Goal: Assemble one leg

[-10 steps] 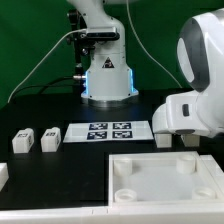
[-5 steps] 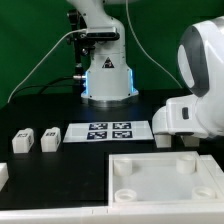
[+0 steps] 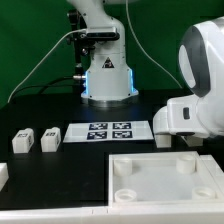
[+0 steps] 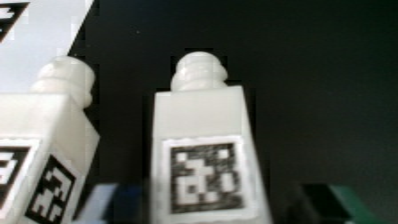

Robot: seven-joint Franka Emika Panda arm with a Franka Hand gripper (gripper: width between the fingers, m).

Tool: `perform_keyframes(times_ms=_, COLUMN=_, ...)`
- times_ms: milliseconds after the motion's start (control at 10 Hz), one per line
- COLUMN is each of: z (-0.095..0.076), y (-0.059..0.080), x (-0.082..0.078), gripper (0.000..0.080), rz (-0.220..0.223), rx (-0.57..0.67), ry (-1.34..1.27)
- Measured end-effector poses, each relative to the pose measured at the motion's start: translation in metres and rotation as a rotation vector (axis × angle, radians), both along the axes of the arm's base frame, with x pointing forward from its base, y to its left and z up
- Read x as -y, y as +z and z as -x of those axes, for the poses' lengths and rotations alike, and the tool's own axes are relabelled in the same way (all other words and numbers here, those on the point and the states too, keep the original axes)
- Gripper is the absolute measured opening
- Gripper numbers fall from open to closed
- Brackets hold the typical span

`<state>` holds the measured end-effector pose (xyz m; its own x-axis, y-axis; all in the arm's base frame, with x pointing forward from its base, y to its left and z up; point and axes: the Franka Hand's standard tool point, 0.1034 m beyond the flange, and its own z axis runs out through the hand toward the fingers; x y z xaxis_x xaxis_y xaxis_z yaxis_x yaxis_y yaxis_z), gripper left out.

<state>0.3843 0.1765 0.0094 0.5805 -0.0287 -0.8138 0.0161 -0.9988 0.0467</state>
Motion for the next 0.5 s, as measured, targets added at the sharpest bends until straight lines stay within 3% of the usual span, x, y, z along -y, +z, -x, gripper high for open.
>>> perform_keyframes(times_ms=500, z=0.0000, y=0.0000, x=0.0000, gripper=0.0290, rz=0.000, rx=0.000, ry=0.000)
